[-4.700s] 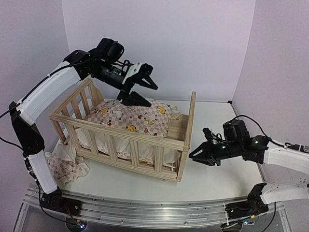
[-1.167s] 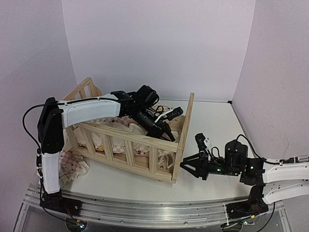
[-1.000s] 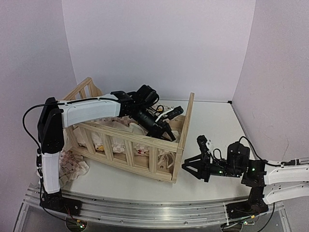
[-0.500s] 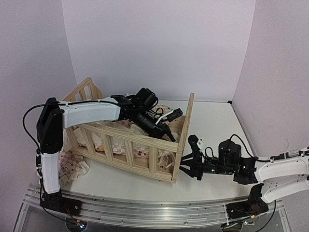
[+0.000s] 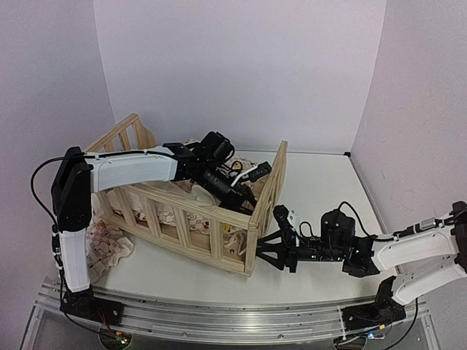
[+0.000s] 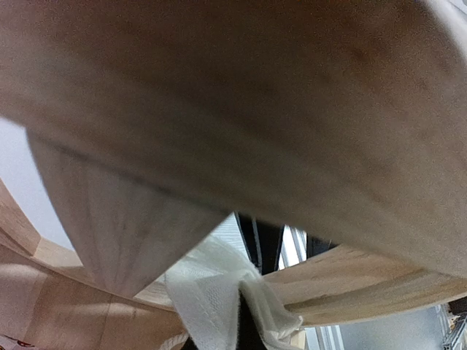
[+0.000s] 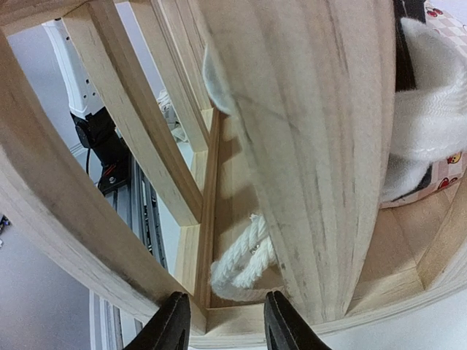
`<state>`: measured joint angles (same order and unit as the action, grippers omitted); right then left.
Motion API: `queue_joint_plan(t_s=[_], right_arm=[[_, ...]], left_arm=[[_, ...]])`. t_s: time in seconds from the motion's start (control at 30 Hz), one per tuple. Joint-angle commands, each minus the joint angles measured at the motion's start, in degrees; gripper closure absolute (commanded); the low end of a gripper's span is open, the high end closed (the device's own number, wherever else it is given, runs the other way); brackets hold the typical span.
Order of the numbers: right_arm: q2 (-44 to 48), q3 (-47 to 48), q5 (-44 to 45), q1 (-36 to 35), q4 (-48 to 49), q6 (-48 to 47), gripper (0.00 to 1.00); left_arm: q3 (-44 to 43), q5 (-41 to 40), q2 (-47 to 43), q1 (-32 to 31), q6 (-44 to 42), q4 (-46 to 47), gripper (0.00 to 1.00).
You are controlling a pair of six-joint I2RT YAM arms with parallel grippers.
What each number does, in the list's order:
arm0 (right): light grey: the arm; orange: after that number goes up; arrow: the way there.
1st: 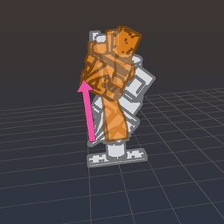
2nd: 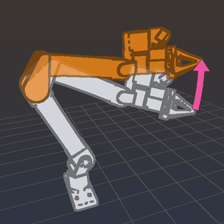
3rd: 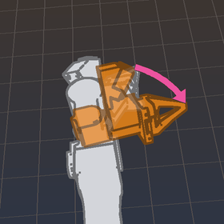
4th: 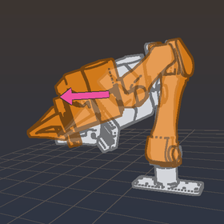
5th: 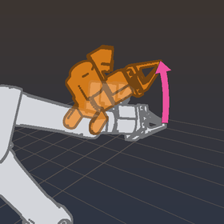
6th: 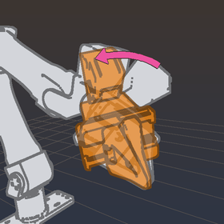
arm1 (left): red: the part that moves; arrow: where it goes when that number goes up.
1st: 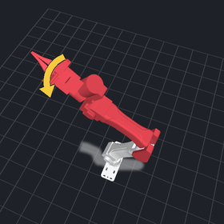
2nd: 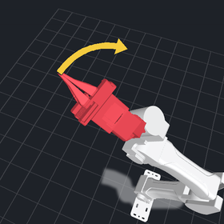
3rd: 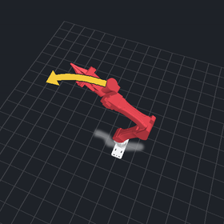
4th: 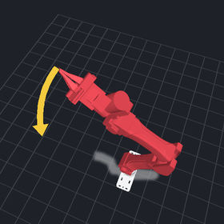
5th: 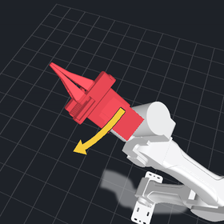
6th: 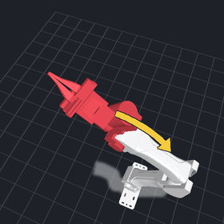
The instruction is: Set up the pet bed
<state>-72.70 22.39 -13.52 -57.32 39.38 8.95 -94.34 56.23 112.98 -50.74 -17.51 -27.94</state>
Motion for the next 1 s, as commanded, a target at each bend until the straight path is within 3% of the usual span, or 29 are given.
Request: queue_joint_plan(t_s=[0.0, 0.17, 0.27, 0.33, 0.43, 0.6, 0.8, 0.97], right_arm=[[-2.6, 3.5, 3.0, -0.5, 2.3, 9.0, 0.86], [-2.1, 3.1, 5.8, -0.5, 2.3, 12.9, 0.98], [-1.2, 2.3, 6.0, -0.5, 2.2, 15.9, 0.99], [0.1, 1.4, 5.6, -1.0, 2.1, 17.3, 0.97], [3.0, -0.5, 5.9, -2.9, 1.7, 17.1, 0.92], [5.3, -0.6, 7.8, -4.6, -0.4, 16.0, 0.91], [3.2, 0.9, 13.2, -7.0, -0.3, 15.5, 0.89], [0.7, 0.2, 17.9, -7.6, 6.9, 14.5, 0.88]], left_arm=[[0.6, 0.8, -4.0, -0.5, 0.4, 3.0, 1.00], [1.2, 1.2, -5.2, 0.1, 1.0, 2.7, 1.00], [1.6, 3.2, -5.8, 1.2, 4.1, 3.4, 1.00], [1.5, 5.7, -6.0, 2.4, 5.2, 3.0, 1.00], [1.4, 8.1, -7.1, 3.3, 0.7, -1.0, 1.00], [2.8, 7.4, -8.2, 3.4, -6.1, -7.1, 1.00], [7.5, 4.7, -10.5, 3.3, 1.2, -0.9, 1.00], [10.7, 5.8, -11.5, 3.2, 5.6, 2.5, 1.00]])
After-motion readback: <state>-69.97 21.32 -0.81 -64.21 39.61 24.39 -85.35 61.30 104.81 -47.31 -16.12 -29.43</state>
